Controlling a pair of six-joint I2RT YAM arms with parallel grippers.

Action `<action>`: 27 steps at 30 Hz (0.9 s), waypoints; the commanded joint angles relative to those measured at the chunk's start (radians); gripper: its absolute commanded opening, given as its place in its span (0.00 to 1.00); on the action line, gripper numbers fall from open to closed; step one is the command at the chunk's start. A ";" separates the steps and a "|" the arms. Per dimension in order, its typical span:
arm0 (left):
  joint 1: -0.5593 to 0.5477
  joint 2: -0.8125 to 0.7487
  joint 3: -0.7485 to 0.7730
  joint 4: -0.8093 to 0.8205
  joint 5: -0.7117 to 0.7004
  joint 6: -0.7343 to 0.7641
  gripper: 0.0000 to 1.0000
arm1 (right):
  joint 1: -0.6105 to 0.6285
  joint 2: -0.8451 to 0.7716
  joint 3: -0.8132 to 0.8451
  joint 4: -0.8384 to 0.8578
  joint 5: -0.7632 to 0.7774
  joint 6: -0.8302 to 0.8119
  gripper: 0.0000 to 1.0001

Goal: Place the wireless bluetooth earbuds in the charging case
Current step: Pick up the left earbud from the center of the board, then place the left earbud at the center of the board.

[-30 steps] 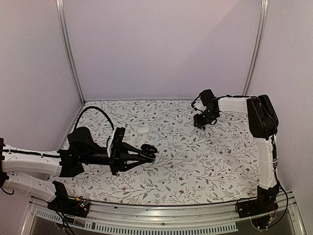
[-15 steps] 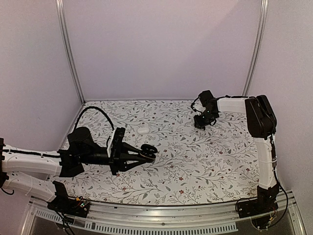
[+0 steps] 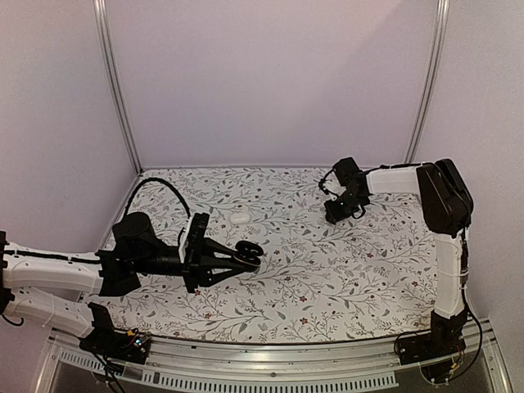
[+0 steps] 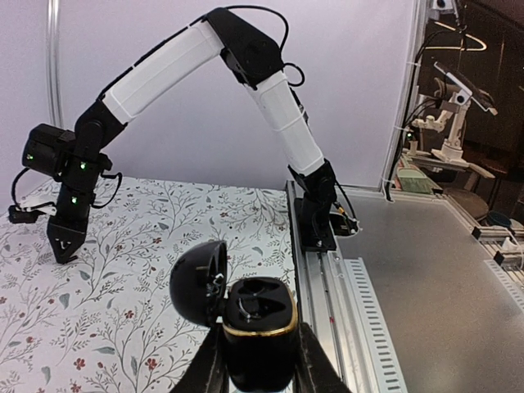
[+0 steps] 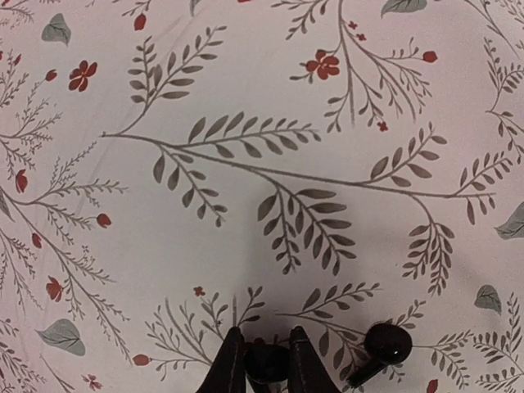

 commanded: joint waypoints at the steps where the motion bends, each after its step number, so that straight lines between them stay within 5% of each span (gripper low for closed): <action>1: -0.003 -0.034 -0.018 0.010 0.005 0.003 0.00 | 0.063 -0.090 -0.126 0.013 -0.058 0.047 0.12; 14: -0.003 -0.068 -0.050 0.011 0.001 -0.006 0.00 | 0.376 -0.375 -0.438 0.006 -0.082 0.282 0.13; 27: -0.004 -0.123 -0.086 -0.002 -0.023 -0.016 0.00 | 0.610 -0.421 -0.534 -0.057 0.002 0.486 0.15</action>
